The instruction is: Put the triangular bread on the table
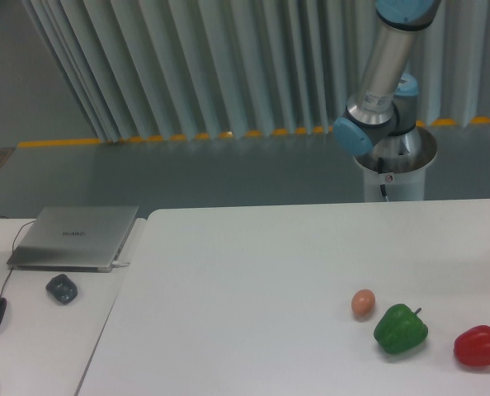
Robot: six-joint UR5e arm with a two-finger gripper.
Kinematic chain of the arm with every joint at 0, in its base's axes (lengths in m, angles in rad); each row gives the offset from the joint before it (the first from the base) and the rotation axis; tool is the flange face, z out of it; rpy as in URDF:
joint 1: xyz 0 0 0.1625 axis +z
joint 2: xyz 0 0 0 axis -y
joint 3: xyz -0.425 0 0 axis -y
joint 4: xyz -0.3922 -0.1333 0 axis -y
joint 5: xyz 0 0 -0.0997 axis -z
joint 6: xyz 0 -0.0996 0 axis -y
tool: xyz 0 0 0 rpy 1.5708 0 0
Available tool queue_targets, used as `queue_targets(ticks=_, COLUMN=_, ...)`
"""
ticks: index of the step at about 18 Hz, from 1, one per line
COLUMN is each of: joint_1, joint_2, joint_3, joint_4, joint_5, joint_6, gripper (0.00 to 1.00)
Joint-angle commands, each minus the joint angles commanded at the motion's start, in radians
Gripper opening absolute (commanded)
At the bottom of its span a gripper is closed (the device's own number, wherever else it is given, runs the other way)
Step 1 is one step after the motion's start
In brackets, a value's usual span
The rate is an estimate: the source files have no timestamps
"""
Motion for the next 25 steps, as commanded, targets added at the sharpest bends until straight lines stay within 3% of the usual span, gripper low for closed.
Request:
queue_targets(ticks=6, joint_1=0.009, joint_2=-0.034, joint_3=-0.015, joint_4=0.048, joint_5=0.002, joint_6=0.000, gripper=1.00)
queue_targets(ticks=15, joint_1=0.006, joint_2=-0.048, joint_3=-0.015, joint_4=0.055, joint_5=0.000, joint_6=-0.002, gripper=1.00)
queue_targets(ticks=17, joint_1=0.005, joint_2=-0.049, joint_3=-0.015, joint_4=0.055, joint_5=0.000, joint_6=-0.002, gripper=0.94)
queue_targets(ticks=18, joint_1=0.003, joint_2=-0.052, joint_3=-0.015, joint_4=0.055, joint_5=0.000, joint_6=0.000, gripper=0.91)
queue_targets(ticks=20, joint_1=0.003, joint_2=-0.052, joint_3=-0.015, joint_4=0.055, joint_5=0.002, joint_6=0.005, gripper=0.68)
queue_targets(ticks=25, joint_1=0.000, joint_2=-0.049, joint_3=-0.006, joint_4=0.054, joint_5=0.002, joint_6=0.012, gripper=0.23)
